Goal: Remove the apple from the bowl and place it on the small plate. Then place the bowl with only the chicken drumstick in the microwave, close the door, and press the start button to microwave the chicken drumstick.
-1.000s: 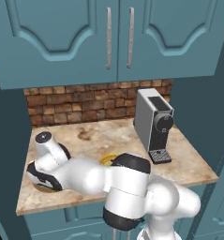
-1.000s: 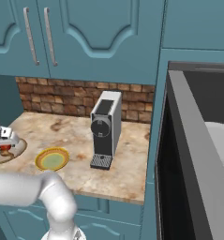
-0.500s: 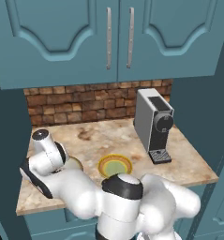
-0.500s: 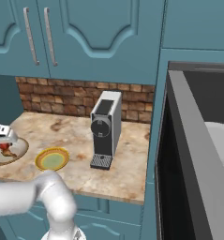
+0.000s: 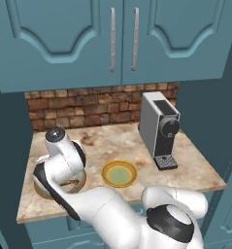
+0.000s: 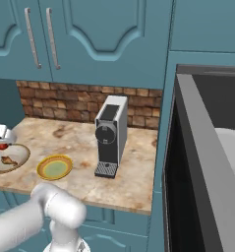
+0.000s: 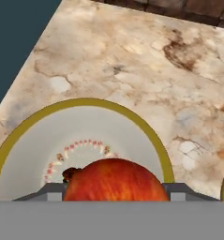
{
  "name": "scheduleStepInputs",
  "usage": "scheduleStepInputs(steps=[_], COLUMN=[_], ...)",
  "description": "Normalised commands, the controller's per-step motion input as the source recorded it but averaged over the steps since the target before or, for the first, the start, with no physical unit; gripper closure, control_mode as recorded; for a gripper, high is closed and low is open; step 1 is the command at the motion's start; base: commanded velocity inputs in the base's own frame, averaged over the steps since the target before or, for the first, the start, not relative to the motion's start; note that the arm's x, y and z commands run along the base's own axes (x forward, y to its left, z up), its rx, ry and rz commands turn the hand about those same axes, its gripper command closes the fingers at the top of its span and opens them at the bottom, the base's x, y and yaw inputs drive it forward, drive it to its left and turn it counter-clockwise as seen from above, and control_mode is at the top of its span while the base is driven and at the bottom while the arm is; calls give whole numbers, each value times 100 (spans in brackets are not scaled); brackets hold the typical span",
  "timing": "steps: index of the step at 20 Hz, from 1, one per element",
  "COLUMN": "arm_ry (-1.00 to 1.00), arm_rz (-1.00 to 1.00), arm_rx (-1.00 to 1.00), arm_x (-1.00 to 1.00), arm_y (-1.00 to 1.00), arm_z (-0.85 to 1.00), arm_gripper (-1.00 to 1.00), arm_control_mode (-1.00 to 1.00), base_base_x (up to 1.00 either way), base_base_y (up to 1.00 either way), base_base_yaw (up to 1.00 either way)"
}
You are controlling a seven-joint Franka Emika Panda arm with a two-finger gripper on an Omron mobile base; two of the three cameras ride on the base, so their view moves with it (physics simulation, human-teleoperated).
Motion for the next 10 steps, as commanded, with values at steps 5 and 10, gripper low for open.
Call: scheduleStepInputs(steps=[5, 10], arm_ry=[-21, -5], arm_rz=[0, -2], arm_rx=[16, 20], arm_x=[-39, -25], arm_y=[-100, -100], arm_z=[45, 22], arm_gripper=[100, 100], arm_control_mode=[-100, -100], base_base_x=[0, 0], base_base_y=[0, 0], base_base_yaw=[0, 0])
